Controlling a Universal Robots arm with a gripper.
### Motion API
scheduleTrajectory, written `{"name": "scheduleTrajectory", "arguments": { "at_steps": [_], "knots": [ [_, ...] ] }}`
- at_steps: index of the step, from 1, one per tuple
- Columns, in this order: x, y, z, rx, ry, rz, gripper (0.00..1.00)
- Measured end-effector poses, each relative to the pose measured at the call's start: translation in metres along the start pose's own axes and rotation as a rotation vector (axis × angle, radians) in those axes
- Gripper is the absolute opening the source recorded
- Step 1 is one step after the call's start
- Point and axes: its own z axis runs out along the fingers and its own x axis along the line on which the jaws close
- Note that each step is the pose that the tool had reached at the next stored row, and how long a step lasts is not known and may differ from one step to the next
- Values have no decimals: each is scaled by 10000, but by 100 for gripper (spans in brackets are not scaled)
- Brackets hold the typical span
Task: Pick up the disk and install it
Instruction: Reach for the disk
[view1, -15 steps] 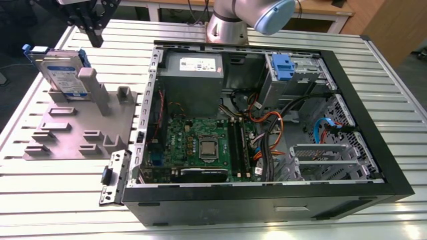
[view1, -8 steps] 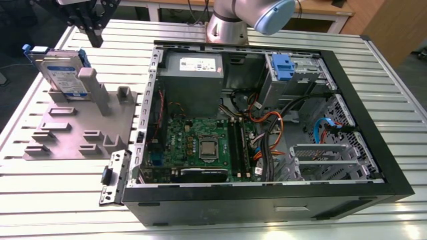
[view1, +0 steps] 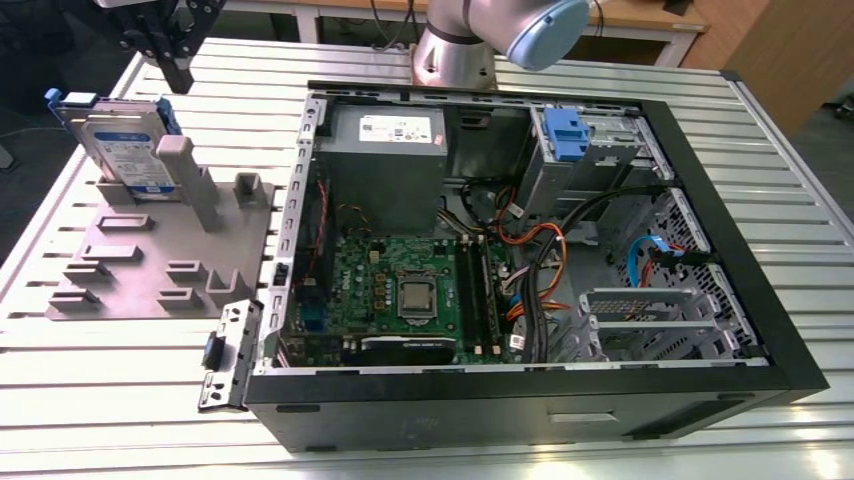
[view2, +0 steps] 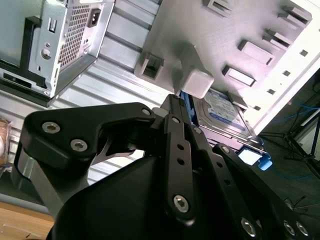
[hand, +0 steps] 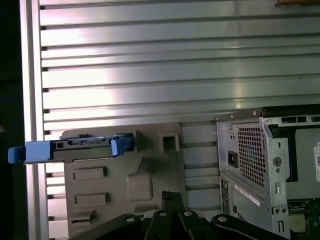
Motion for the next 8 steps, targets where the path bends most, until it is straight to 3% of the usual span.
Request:
{"name": "scheduleTrajectory", "arguments": {
  "at_steps": [4, 8],
  "knots": [
    [62, 15, 7, 2, 18, 14, 11],
    [76, 15, 8, 2, 22, 16, 11]
  ]
}}
